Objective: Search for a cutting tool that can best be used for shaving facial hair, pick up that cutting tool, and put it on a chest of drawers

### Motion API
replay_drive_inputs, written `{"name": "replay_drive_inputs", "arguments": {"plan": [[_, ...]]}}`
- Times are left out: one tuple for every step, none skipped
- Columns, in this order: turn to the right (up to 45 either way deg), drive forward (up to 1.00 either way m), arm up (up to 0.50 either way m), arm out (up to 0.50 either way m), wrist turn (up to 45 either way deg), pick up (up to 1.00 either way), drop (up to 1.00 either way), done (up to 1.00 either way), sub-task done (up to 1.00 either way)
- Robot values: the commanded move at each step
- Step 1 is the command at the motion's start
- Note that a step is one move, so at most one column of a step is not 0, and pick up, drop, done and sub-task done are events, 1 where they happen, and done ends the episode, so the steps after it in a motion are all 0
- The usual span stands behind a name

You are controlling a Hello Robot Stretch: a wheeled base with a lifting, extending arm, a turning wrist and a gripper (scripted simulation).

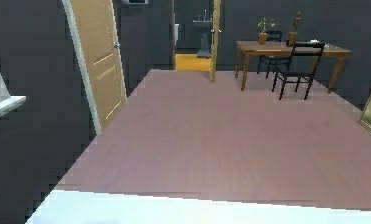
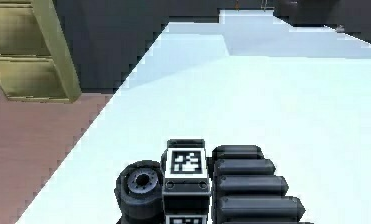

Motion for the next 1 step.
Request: {"name": "replay_drive_inputs", "arguments": {"plan": [[45.0, 0.0, 0.0, 0.0, 0.0, 0.0, 0.0, 0.0, 0.0]]}}
